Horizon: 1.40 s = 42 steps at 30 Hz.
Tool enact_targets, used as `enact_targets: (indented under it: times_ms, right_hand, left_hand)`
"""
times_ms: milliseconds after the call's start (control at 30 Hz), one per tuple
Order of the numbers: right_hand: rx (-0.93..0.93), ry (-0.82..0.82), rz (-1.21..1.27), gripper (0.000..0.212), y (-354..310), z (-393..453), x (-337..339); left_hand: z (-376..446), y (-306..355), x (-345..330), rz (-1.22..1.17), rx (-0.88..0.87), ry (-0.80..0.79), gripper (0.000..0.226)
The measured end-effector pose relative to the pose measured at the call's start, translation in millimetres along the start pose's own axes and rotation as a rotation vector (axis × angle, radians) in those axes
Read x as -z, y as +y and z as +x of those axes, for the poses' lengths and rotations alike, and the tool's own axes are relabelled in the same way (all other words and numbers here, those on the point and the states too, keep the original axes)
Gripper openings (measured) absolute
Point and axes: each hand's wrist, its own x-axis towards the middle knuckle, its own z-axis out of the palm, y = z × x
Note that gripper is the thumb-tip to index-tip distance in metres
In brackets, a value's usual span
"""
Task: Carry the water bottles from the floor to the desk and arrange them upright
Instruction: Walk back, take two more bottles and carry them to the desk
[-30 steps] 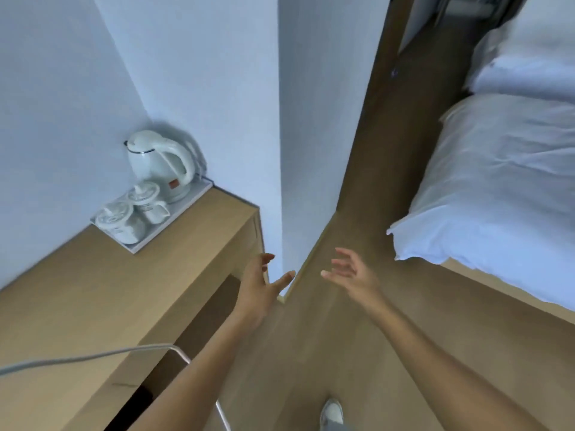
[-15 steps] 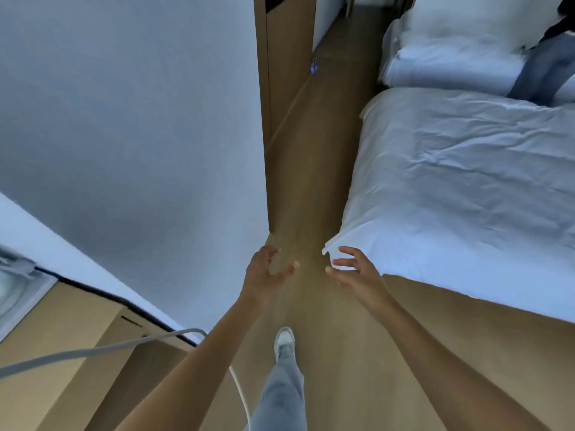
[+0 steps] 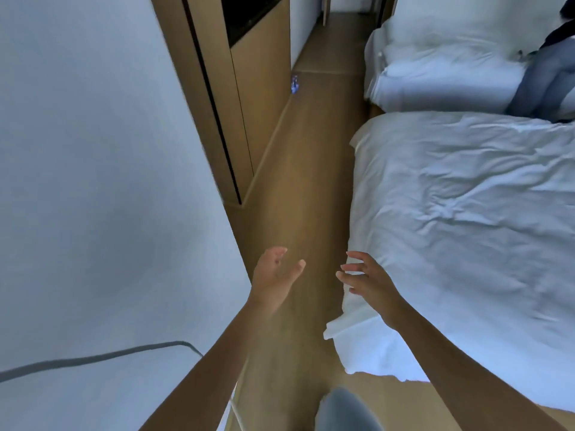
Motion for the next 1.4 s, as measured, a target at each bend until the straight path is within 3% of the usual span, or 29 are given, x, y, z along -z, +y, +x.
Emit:
enact_targets:
  times_ms: [233,467,833,1067,1400]
  right_hand:
    - [-0.016,0.003,0.043,0.046,-53.0,197.8,45.2]
    - [-0.008,-0.003,0.038,0.042,-153.3,397.5,96.6]
    - [-0.043,-0.040,0.046,0.044,-251.5,719.6,103.1]
    - [-0.057,-0.009,0.059,0.040,-342.9,898.2,127.4]
    - [-0.081,0.058,0.016,0.042,-424.2,1172.5,224.7]
  left_hand:
    - [200.4,47.1,-39.4,0.033,0.033,-0.048,0.055]
    - [398.6,126.9,-59.7,0.008,0.076,0.000,0.048]
    - [727.3,148.5,-66.3,0.031,0.156,-0.036,0.036]
    - [951.1,208.1,-58.3,0.073,0.143,-0.053,0.033]
    - [1256.6,281.4,-154.3,0.175,0.106,-0.154,0.019]
